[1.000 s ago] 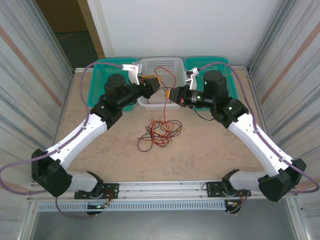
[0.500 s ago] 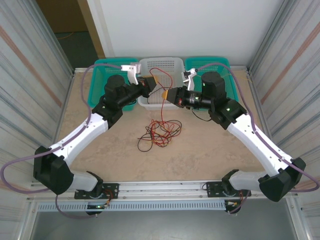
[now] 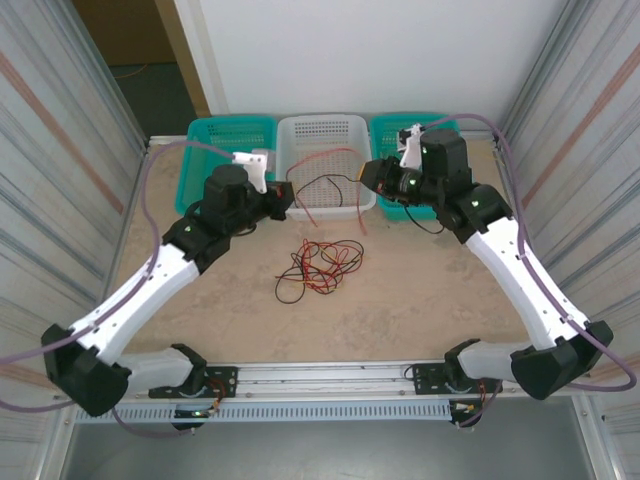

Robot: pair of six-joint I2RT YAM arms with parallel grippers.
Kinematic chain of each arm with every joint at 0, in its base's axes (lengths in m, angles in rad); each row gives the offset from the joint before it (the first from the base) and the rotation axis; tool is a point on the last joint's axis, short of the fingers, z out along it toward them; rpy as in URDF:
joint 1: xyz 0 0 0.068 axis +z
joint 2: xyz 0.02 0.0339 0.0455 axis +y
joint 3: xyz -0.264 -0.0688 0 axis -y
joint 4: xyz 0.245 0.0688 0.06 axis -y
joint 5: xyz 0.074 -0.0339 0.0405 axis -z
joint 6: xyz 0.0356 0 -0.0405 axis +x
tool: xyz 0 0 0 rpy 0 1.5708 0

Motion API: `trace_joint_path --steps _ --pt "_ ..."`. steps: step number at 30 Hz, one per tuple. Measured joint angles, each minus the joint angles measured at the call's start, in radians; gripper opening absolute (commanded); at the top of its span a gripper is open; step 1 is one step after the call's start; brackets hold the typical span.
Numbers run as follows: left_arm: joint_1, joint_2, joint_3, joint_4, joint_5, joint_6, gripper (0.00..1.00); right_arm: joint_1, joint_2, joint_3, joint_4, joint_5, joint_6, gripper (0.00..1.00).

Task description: Untangle the cables

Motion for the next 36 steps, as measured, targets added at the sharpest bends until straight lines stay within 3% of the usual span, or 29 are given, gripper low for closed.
trace_joint_path --steps 3,7,15,19,26,36 --pt "0.000 -0.043 0.068 -0.192 -0.088 0.011 0.00 -0.008 0.045 0.036 -0.045 0.044 -0.038 0.44" --pt "0.065 -0.037 0.234 -0.412 -0.153 0.006 0.00 -0.015 0.071 0.040 -0.093 0.080 -0.065 0.49" --pt "0.195 0.081 0.601 -0.589 -0.183 -0.017 0.00 -0.023 -0.032 -0.012 -0.109 0.080 -0.100 0.53" --pt "0.284 0.171 0.721 -0.589 -0.208 -0.023 0.00 -0.007 -0.099 -0.064 -0.113 0.071 -0.108 0.57" --pt "0.454 0.340 0.740 -0.480 -0.214 -0.053 0.00 0.050 -0.112 -0.090 -0.127 0.070 -0.110 0.57" --pt "0.478 0.558 0.763 -0.333 -0.237 -0.049 0.00 0.056 -0.113 -0.092 -0.151 0.067 -0.132 0.56"
